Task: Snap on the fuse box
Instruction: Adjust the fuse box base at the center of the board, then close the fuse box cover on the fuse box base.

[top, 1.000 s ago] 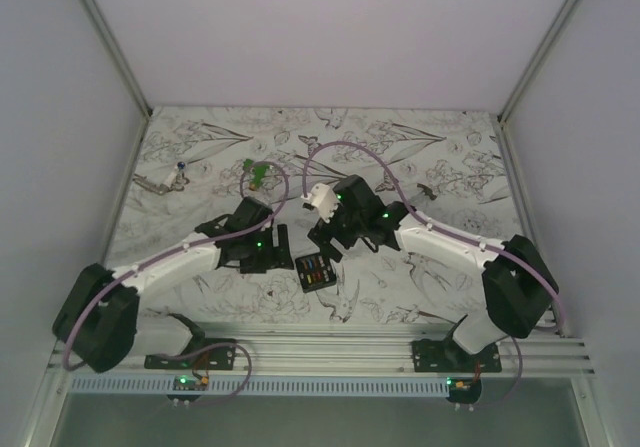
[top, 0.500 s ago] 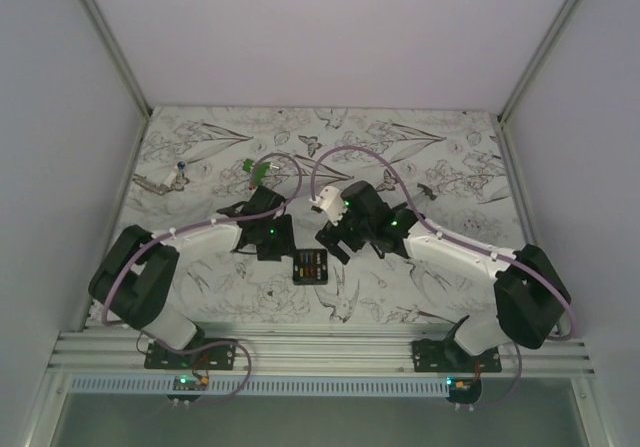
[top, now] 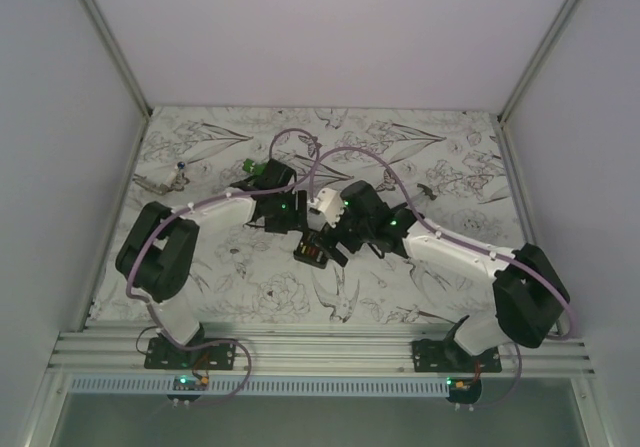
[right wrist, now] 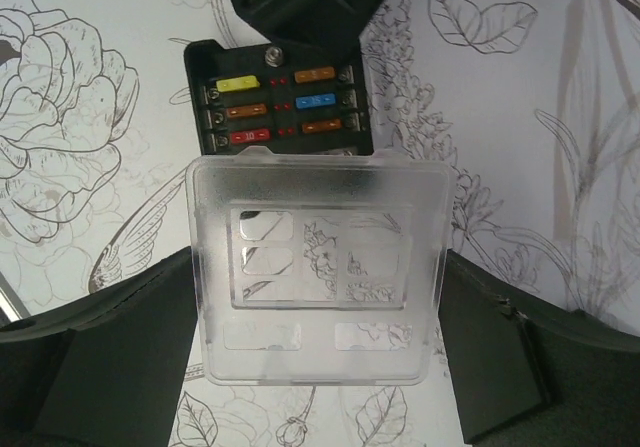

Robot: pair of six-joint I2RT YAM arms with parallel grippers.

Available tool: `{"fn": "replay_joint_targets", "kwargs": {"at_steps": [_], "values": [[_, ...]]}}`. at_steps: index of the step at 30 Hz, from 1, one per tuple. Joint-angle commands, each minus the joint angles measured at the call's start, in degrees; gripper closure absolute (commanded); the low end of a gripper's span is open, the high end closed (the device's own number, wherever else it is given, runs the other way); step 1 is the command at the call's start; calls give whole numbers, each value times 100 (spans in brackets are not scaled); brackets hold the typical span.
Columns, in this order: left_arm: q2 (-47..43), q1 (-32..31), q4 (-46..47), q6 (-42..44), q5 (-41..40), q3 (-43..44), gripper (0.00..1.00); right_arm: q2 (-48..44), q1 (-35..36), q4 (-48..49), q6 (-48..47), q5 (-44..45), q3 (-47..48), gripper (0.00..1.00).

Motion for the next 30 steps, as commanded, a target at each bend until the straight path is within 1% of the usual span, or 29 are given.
{"fn": "replay_joint_targets", "kwargs": {"at_steps": [1,4,6,9,14,17,20,22,30], "values": [[-429,39,-223,341,317,0,32,325,72,54,-308,-498,453,14],[-938,279,-234,130,435,-324,26,573,132,-77,-409,-486,719,15],[-1233,506,-315,-32,485,-544,24,897,160,-105,-421,-454,895,15],[-1605,858,-473,-199,551,-878,17,1133,192,-224,-412,-457,1149,14],[-2107,1364,-616,-236,697,-1379,8,1648,279,-555,-438,-450,1598,14],[-2440,1585,-710,-269,658,-1624,6,1875,339,-705,-446,-433,1772,13],[-2716,1633,-714,-360,469,-1830,4,1998,389,-773,-453,-416,1874,13],[-2733,1644,-715,-389,423,-1865,3,2086,398,-821,-443,-348,1941,13],[-2724,1636,-697,-402,648,-1822,2,2275,437,-938,-422,-231,2092,12]]}}
